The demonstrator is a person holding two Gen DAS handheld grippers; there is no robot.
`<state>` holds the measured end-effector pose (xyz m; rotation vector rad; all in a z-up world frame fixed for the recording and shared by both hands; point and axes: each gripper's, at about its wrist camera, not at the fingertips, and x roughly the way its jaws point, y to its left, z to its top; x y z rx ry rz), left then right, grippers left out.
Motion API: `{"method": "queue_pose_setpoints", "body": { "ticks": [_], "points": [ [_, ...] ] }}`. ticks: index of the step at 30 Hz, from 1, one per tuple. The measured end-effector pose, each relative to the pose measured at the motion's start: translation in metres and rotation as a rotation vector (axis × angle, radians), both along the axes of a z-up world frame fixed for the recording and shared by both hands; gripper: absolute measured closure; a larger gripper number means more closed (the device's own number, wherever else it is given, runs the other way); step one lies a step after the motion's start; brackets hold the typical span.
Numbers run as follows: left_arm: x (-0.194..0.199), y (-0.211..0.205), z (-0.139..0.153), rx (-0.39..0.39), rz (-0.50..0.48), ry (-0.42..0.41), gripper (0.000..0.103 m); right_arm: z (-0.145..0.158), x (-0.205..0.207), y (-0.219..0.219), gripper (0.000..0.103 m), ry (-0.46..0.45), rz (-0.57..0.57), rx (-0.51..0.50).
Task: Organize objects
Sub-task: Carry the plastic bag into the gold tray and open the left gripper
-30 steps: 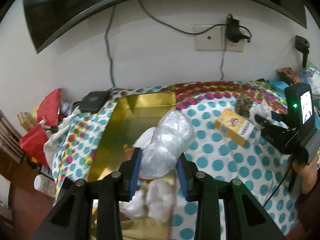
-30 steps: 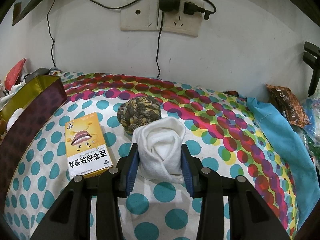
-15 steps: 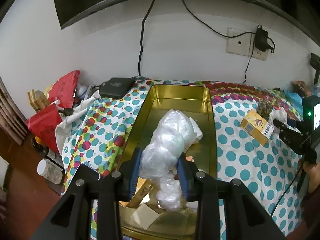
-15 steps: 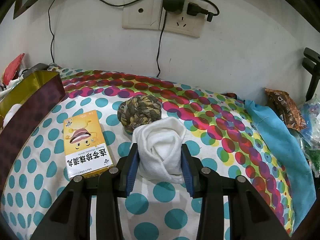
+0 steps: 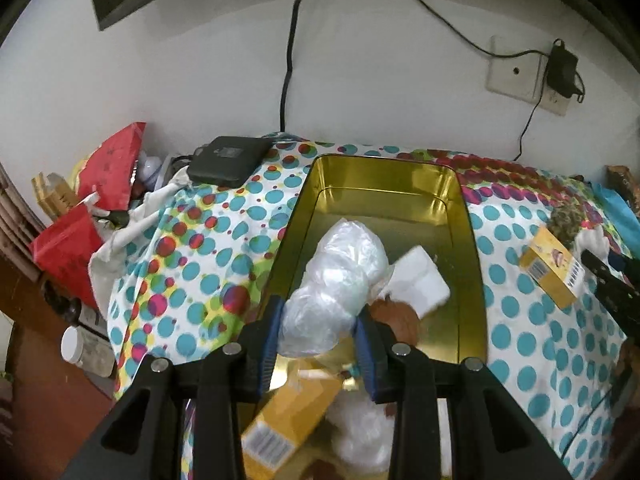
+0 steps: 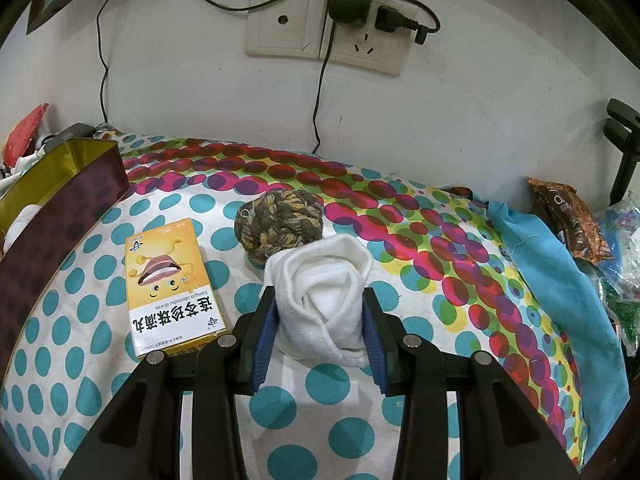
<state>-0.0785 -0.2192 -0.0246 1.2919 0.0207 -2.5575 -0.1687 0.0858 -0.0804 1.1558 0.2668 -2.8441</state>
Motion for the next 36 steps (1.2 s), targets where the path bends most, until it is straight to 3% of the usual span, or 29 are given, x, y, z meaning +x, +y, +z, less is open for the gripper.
{"method": "queue_pose_setpoints", "body": {
  "ticks": [6,23,27,36],
  "points": [
    [-0.025,-0.011,-0.012,0.043,0.009,-0.030,0.068,0.000,-0.001,-0.001,0.065,-0.001,-0.001,0.005],
    [-0.041,-0.009,-0.029,0.007,0.005,-0.086,0.063,-0.001,-0.002,-0.003,0.064,-0.002,-0.003,0.013],
    [-0.037,-0.002,-0.023,-0.030,-0.004,-0.066,0.056,-0.001,-0.002,-0.004,0.064,-0.002,-0.003,0.015],
    [-0.013,0.012,-0.004,-0.073,-0.021,-0.013,0.056,0.000,0.000,-0.003,0.066,0.004,-0.003,0.028]
  ]
}}
